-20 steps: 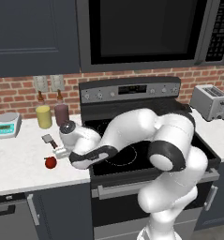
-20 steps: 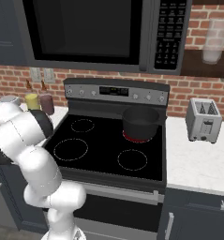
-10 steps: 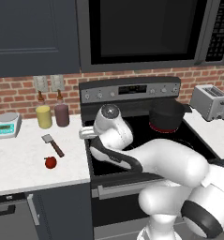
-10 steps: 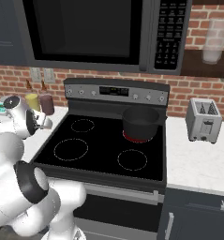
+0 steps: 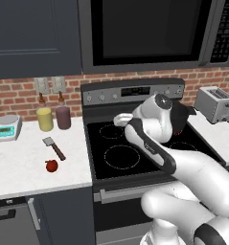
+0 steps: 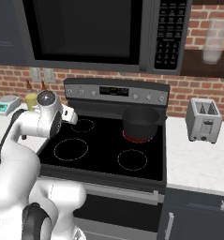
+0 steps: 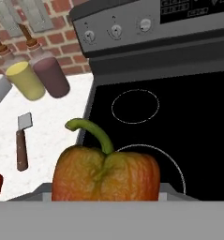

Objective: Put the bell pepper and bell pepper in the pot. Retrieve the spatula and lightly stir the vegetables in the pot.

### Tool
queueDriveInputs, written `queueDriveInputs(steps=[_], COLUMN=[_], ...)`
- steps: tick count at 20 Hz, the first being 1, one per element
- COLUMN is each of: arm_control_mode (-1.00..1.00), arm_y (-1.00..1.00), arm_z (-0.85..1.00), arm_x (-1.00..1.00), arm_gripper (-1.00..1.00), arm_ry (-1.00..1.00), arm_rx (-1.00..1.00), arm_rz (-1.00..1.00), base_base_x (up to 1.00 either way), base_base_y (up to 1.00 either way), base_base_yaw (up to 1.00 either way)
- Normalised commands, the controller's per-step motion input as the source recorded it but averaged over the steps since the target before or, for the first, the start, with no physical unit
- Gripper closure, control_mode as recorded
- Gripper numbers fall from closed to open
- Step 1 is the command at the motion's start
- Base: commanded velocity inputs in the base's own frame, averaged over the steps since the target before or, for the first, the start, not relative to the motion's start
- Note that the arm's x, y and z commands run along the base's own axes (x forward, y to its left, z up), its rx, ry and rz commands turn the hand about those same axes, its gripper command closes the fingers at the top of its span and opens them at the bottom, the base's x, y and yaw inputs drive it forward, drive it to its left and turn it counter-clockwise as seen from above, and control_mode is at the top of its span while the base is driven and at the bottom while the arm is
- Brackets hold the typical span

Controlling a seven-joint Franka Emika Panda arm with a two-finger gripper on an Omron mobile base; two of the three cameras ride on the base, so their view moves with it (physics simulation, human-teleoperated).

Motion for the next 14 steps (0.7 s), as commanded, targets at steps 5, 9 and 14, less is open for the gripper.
queueDriveInputs(steps=[5, 9, 14], arm_control_mode=[-1.00, -1.00, -1.00], arm_y=[-1.00, -1.00, -1.00], arm_z=[0.05, 0.00, 0.08], arm_x=[0.09, 0.29, 0.17], arm_gripper=[1.00, 1.00, 1.00], arm_ry=[0.00, 0.00, -0.03], arm_rx=[0.02, 0.00, 0.00], arm_rz=[-0.01, -0.03, -0.04], base_base_x=[0.00, 0.00, 0.00], base_base_y=[0.00, 0.00, 0.00], base_base_yaw=[0.00, 0.00, 0.00])
